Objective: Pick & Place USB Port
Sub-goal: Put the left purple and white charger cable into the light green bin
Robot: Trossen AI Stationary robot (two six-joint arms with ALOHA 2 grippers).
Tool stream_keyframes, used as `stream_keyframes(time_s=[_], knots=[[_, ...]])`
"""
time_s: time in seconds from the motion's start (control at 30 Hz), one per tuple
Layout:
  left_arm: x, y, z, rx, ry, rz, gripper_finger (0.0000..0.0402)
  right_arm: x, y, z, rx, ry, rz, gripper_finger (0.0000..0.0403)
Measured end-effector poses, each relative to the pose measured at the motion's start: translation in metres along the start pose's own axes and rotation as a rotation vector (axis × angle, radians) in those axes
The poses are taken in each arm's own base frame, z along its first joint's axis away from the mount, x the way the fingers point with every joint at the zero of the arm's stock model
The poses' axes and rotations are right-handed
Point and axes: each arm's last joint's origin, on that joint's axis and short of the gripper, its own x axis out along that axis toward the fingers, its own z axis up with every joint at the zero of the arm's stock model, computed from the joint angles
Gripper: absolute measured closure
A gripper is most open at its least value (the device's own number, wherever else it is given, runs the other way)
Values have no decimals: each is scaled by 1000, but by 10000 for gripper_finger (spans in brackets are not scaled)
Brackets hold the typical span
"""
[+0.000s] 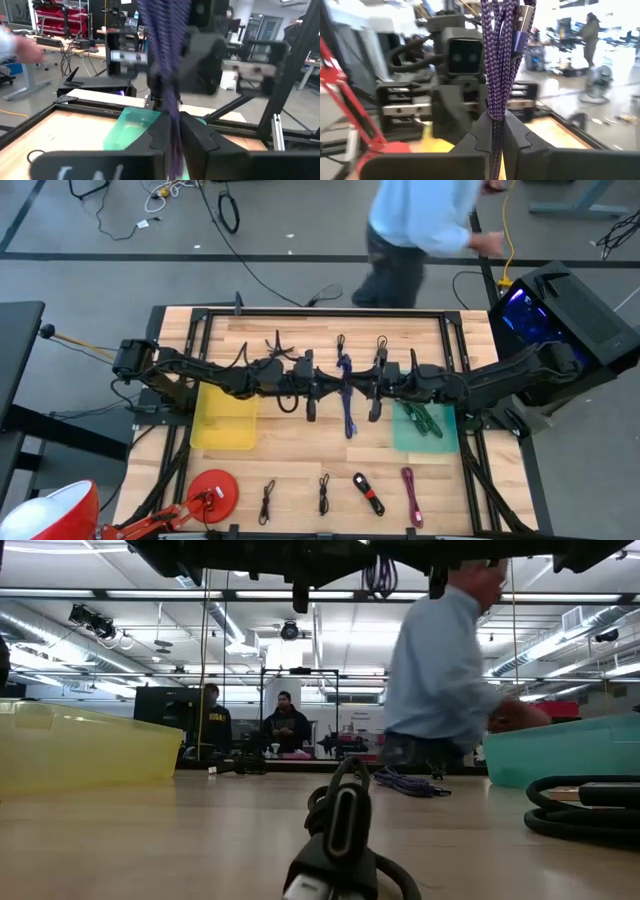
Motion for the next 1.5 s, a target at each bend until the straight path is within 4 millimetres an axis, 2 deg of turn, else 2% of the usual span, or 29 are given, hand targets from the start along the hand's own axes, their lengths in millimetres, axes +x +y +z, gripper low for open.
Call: stream_keyframes(time_s=[0.17,0.33,0.57,0.73,1.03,1.33,1.5], knots=[[-1,-1,-3,4,34,-21,319,-20,-10,9,8,91,-142,394],[-3,0,-6,8,92,-1,297,-58,-15,13,68,235,-264,394],[-12,1,-3,10,179,15,295,-119,-24,-3,273,495,-416,394],[-16,2,-4,17,237,30,294,-145,-24,-20,391,689,-501,394],[-19,5,-12,32,316,79,294,-155,-13,-39,538,959,-599,394],[-19,4,-12,32,318,80,294,-148,-3,-54,547,1096,-668,394],[-19,4,-13,32,319,80,294,-144,1,-61,498,1138,-689,349]])
